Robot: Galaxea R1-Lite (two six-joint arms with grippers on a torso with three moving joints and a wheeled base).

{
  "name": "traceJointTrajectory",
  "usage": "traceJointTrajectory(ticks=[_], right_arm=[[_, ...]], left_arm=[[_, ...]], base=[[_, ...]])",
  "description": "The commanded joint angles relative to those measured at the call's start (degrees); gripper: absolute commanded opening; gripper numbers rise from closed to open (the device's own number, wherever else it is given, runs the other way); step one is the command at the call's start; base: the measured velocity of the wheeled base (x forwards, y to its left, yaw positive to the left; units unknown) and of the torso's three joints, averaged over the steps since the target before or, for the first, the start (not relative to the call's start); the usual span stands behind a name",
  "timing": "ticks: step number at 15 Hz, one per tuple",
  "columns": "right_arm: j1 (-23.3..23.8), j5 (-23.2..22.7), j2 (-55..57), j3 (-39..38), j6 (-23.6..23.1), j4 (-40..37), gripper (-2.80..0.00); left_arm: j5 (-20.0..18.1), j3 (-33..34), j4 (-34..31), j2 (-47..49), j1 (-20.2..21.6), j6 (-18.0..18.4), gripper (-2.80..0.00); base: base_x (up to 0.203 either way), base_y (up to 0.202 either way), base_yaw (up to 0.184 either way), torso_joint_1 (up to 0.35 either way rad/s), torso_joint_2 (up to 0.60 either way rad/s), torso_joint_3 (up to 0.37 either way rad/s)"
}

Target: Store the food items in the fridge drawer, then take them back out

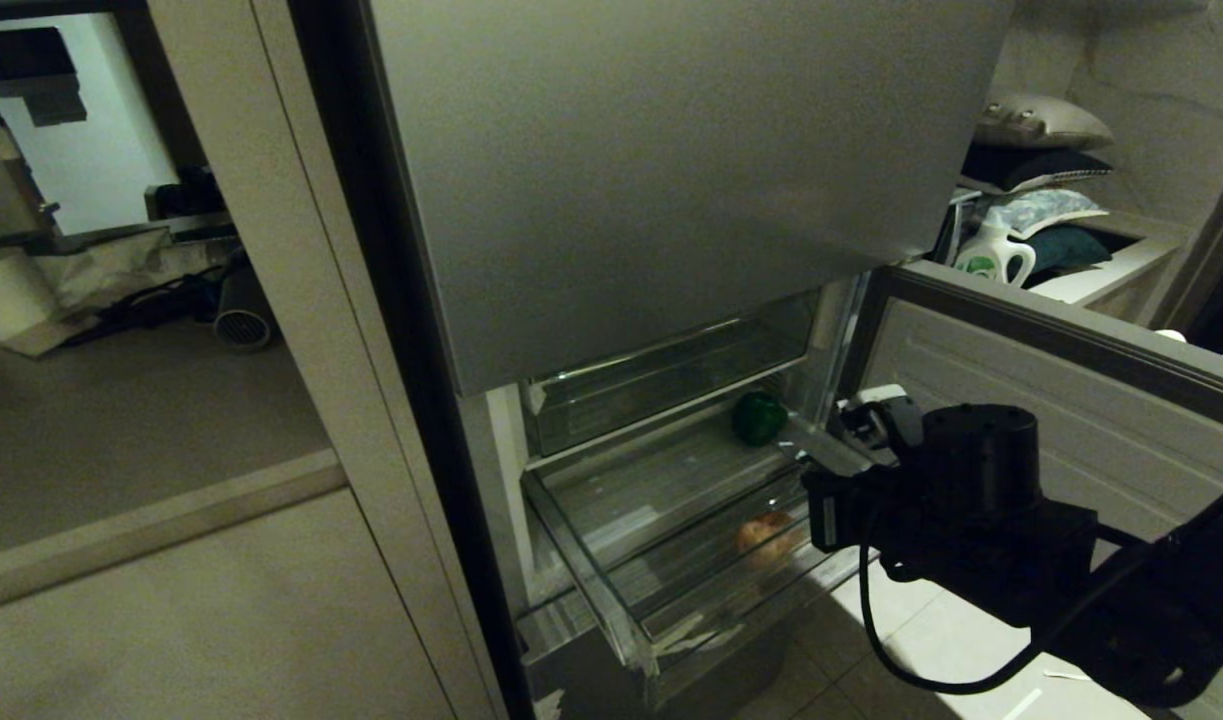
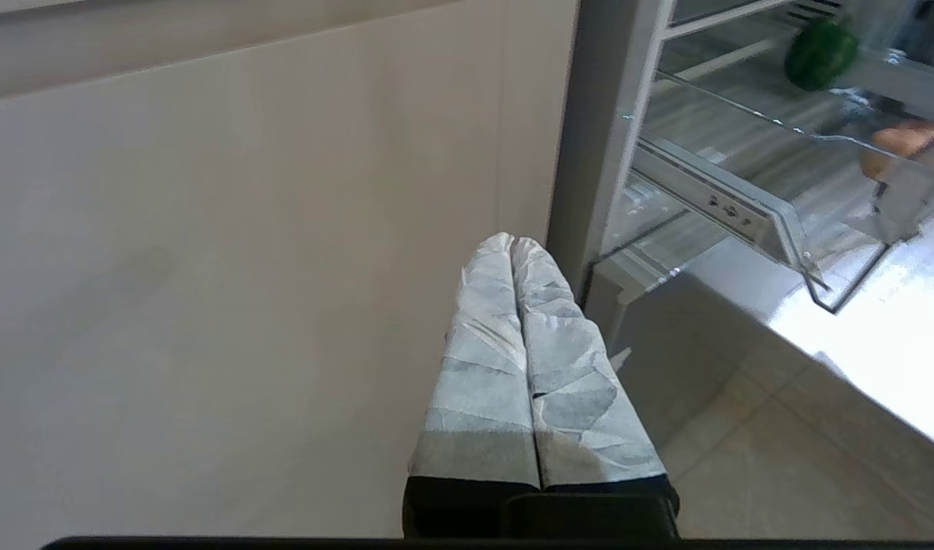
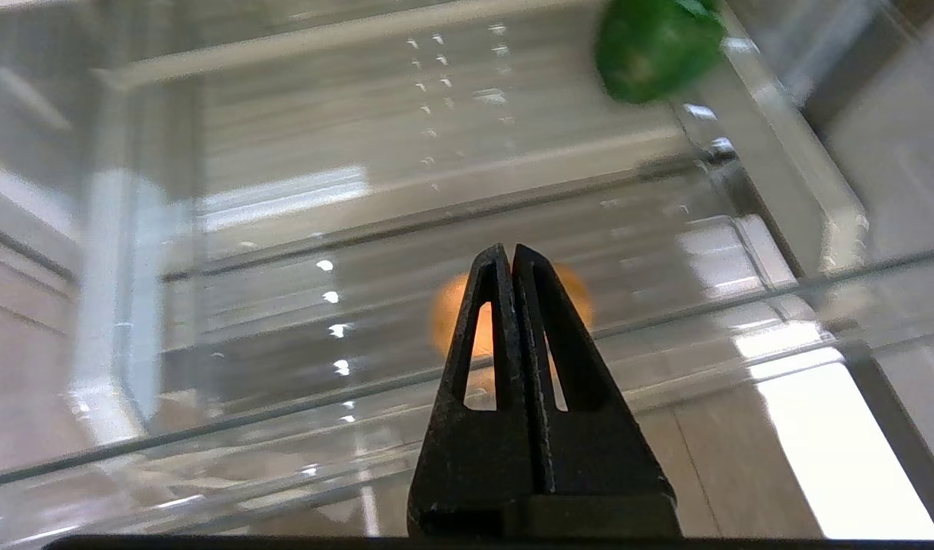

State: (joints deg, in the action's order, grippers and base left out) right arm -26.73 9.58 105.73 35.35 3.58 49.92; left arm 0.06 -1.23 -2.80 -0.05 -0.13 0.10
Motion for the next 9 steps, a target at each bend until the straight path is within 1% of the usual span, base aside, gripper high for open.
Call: traceJointTrajectory(ticks=[1,6,7,9], right_arm=[[0.63,-0.02,0.08,-1.31,0.0,0.37,-2.8],[1.06,-0.09,0.0,-1.94,-0.07,0.7,-2.8],[1.06,-0.09,0.0,-2.13,-0.07,0.7,-2.8],[1.06,-0.09,0.0,-1.77,-0.15,0.7,-2.8]], left_arm=[[0.03,0.0,-0.01,0.05,-0.13,0.08,-2.8],[0.03,0.0,-0.01,0.05,-0.05,0.08,-2.8],[0.03,0.0,-0.01,0.05,-0.05,0.08,-2.8],[0.03,0.0,-0.01,0.05,-0.09,0.08,-2.8]], base=[[0.0,0.0,0.0,0.0,0.0,0.0],[0.0,0.0,0.0,0.0,0.0,0.0],[0.051,0.0,0.003,-0.001,0.0,0.002],[0.16,0.0,-0.001,-0.013,0.0,0.006]])
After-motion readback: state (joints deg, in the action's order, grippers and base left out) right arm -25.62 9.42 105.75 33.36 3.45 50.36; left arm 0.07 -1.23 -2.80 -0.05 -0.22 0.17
